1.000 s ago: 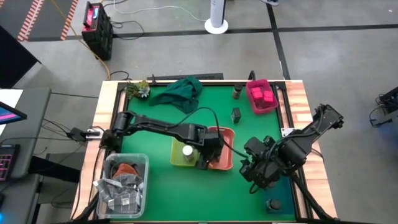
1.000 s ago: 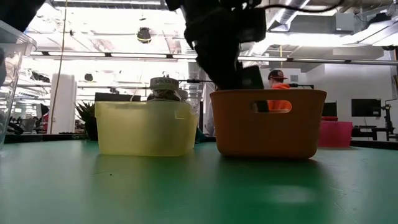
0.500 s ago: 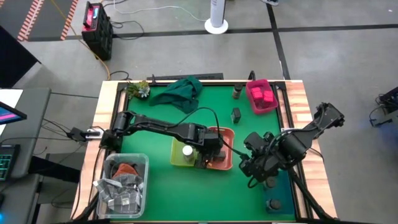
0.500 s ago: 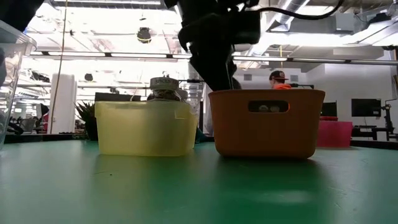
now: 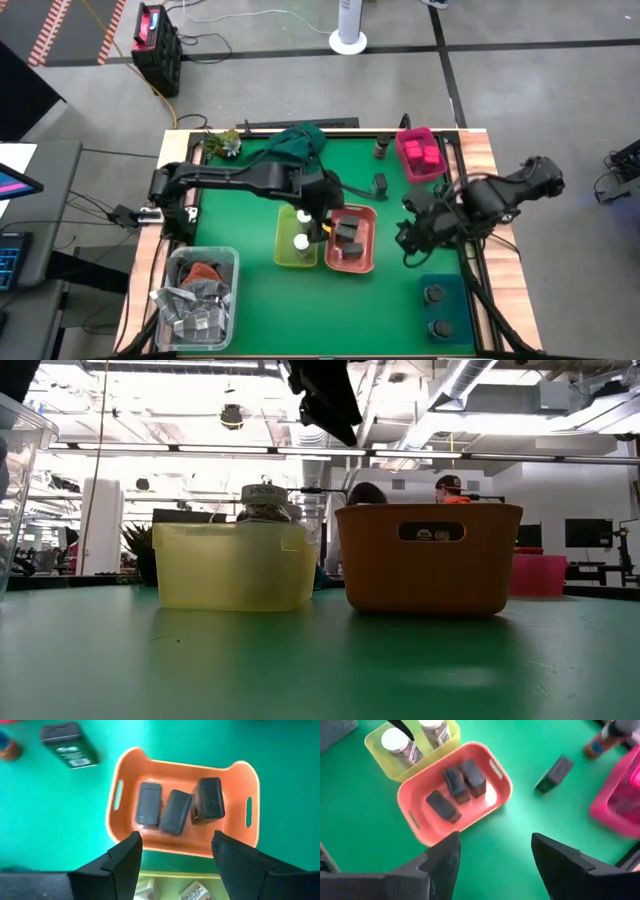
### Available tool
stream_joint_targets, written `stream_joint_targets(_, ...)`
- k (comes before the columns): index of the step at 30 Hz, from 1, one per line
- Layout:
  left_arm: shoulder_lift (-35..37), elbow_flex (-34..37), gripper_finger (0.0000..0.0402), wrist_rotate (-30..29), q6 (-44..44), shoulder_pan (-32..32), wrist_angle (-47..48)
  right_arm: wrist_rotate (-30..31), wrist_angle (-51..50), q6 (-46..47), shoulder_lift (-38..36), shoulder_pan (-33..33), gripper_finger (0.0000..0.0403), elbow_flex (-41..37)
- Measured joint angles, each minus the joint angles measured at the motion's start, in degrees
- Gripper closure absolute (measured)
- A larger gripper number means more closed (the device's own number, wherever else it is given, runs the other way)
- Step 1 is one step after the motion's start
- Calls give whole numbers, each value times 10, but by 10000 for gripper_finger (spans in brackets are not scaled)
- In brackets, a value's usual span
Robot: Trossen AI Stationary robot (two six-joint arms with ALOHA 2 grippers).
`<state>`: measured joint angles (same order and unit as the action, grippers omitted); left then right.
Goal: Sort spices by type
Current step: Put the black seasoning can into the orange bin
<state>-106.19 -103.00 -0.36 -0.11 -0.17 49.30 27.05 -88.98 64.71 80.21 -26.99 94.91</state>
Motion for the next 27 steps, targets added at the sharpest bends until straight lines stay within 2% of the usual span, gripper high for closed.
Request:
stream_joint_targets(4, 16, 0, 176, 0, -25, 14, 13, -2, 31, -101, -4, 56, 133, 0)
stream_joint_targets(8, 31, 0, 176, -23, -37, 17, 15, -37, 35, -171, -3, 132, 133, -3)
stream_joint_targets(14, 70, 0, 188, -101, -46, -3, 4, -101, 126, -244, -36, 259, 133, -97)
stream_joint_targets(20, 110, 0, 200, -110, -89, -5, 47, -151, 225, -273, -59, 355, 133, -198)
stream_joint_targets(24, 130, 0, 205, -117, -129, -8, 78, -156, 281, -277, -59, 399, 133, -252)
stream_joint_targets(27, 138, 0, 206, -148, -148, -22, 89, -156, 309, -277, -58, 428, 133, -285)
